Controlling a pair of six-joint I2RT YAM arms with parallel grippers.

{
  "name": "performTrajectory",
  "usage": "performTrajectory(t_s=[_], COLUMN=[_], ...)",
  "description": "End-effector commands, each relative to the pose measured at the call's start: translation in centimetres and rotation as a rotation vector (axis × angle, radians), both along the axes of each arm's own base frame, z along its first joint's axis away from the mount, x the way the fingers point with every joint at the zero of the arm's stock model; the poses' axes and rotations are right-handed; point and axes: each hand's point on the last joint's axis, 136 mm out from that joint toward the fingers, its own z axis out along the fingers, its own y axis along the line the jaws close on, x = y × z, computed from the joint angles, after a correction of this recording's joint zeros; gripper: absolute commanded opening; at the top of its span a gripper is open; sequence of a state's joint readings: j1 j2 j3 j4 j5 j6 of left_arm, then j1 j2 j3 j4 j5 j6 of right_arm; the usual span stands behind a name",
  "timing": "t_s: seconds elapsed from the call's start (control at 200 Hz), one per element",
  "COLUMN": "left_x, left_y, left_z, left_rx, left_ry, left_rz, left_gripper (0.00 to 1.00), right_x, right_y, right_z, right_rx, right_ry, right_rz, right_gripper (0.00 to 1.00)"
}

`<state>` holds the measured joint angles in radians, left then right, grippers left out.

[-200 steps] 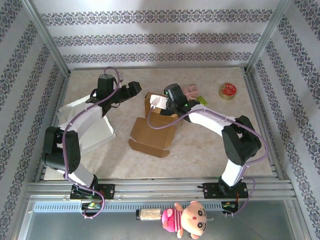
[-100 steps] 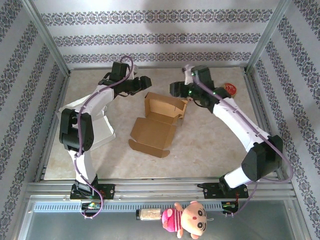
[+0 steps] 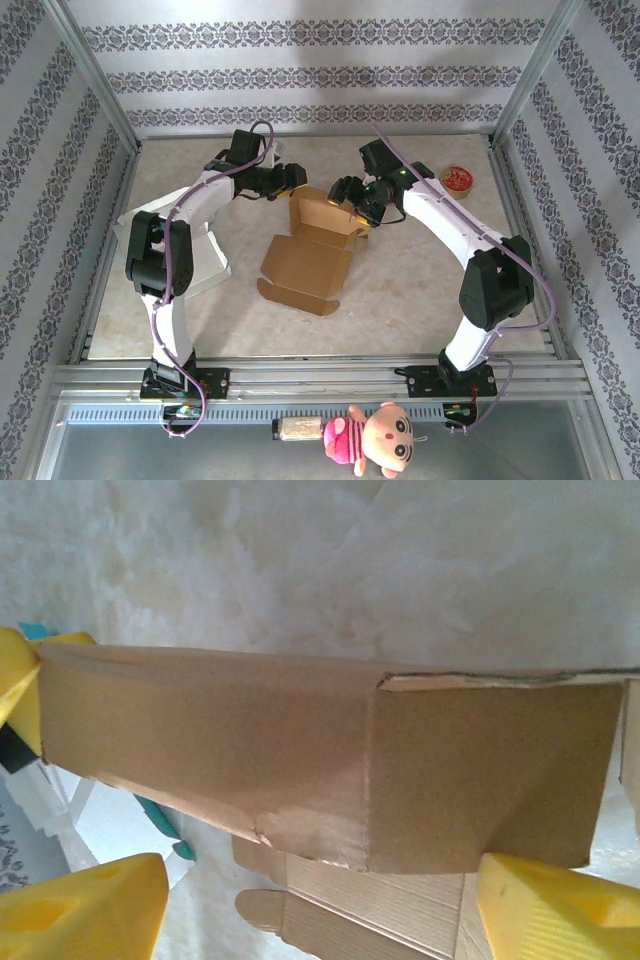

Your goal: Fold the paper box

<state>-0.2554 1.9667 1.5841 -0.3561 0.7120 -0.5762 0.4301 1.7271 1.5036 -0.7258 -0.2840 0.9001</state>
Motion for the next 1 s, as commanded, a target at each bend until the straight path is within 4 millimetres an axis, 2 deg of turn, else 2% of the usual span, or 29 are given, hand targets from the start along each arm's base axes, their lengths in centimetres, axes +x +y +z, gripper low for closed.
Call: performTrajectory(t_s=[0.0, 0.165, 0.27, 0.685, 0.775, 0.835, 0.929, 0.999], left_x=[-0.4, -0.6, -0.7, -1.7, -1.8, -2.0, -2.5, -2.7], left_y=[-0.9, -1.2, -1.3, -3.0, -3.1, -3.3, -4.0, -3.9], left_z=[0.1, 0.1, 0.1, -0.1, -0.2, -0.1, 0.0, -0.4], left_rx=[-0.021, -0.031, -0.034, -0.079, -0.077, -0.08, -0.103, -0.094], left_ry=[-0.003, -0.005, -0.004, -0.004, -0.003, -0.006, -0.007, 0.006], left_rz=[-0.036, -0.045, -0.053, -0.104, -0.102, -0.103, -0.104, -0.084], left_gripper=[0.64, 0.63, 0.62, 0.58, 0.57, 0.57, 0.57, 0.57], right_x=[0.8, 2.1, 2.8, 4.3, 4.4, 4.4, 4.0, 3.3], right_y=[-1.0, -1.8, -1.6, -0.1, -0.3, -0.5, -1.1, -1.3], right_z=[0.1, -0.5, -0.7, -0.7, -0.7, -0.7, -0.7, -0.1], right_rx=[-0.048, -0.102, -0.101, -0.053, -0.067, -0.08, -0.111, -0.129], right_ry=[-0.009, -0.049, -0.078, -0.163, -0.177, -0.183, -0.187, -0.2], right_rz=[-0.066, -0.083, -0.071, -0.049, -0.049, -0.047, -0.035, -0.01], right_gripper=[0.84, 0.91, 0.9, 0.58, 0.5, 0.48, 0.49, 0.6])
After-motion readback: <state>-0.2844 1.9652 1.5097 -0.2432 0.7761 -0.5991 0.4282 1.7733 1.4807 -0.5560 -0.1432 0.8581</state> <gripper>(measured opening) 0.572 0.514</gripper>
